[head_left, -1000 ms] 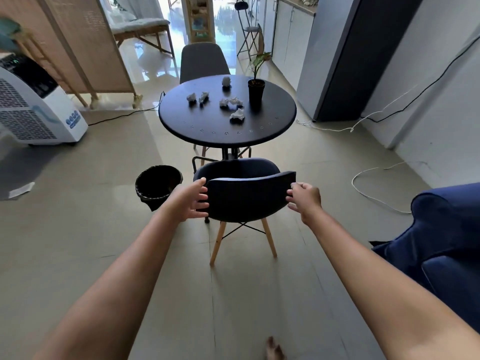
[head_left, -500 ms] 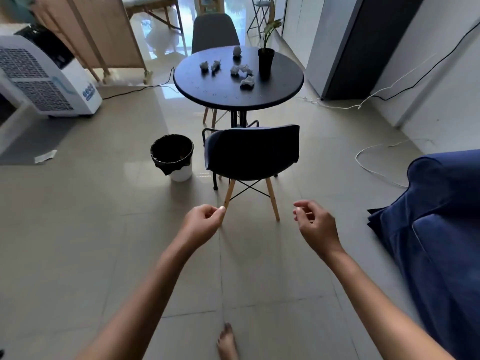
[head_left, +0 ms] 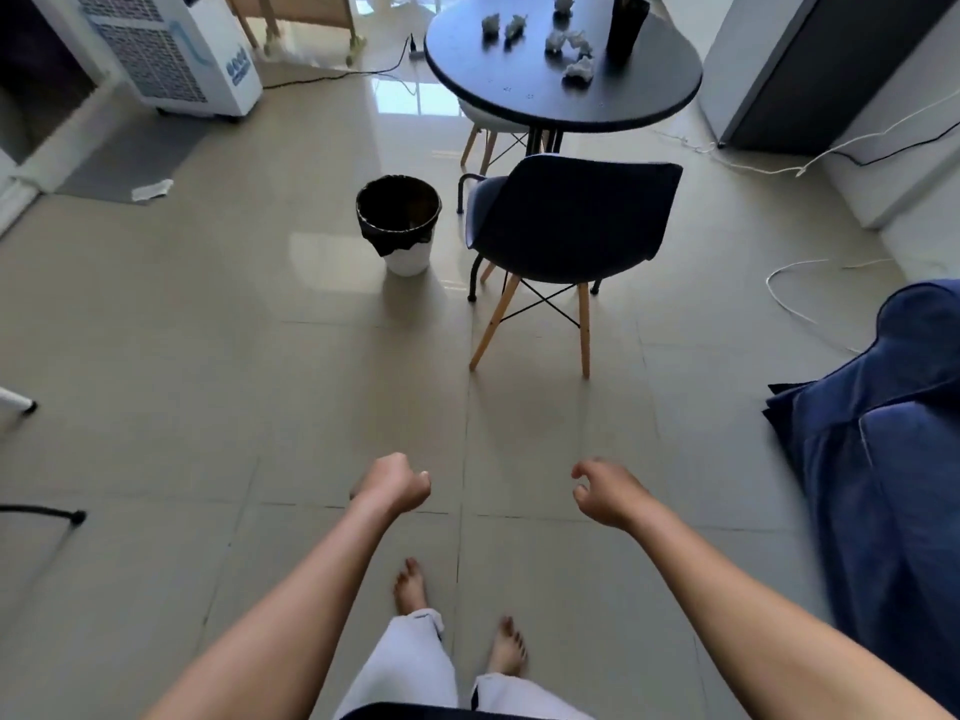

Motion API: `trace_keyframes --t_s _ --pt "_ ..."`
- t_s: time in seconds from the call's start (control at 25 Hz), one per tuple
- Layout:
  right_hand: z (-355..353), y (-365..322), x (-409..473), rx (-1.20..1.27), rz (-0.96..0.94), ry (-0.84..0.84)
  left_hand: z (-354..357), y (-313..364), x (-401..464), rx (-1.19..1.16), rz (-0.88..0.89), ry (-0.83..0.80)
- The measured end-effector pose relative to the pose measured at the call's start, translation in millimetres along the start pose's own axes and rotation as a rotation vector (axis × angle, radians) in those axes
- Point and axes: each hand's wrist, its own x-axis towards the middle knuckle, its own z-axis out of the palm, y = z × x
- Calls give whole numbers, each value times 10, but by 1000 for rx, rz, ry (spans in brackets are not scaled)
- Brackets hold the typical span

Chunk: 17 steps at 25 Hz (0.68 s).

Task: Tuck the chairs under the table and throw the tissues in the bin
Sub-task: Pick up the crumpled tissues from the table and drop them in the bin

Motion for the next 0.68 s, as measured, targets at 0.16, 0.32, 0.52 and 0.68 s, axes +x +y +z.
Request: trace_keyframes --t_s 0.16,0.32,0.52,0.68 --pt "153 -601 297 -103 27 -134 -168 -634 160 -4 -118 5" --pt "249 -1543 709 -192 -18 -175 -518 -1458 462 -44 -250 -13" --pt "220 -2881 1147 -214 -116 -181 -1113 -2297 876 -96 -330 -37" --pt "114 -3710 1594 -235 -182 -175 -1614 -2712 1345 -97 -373 -37"
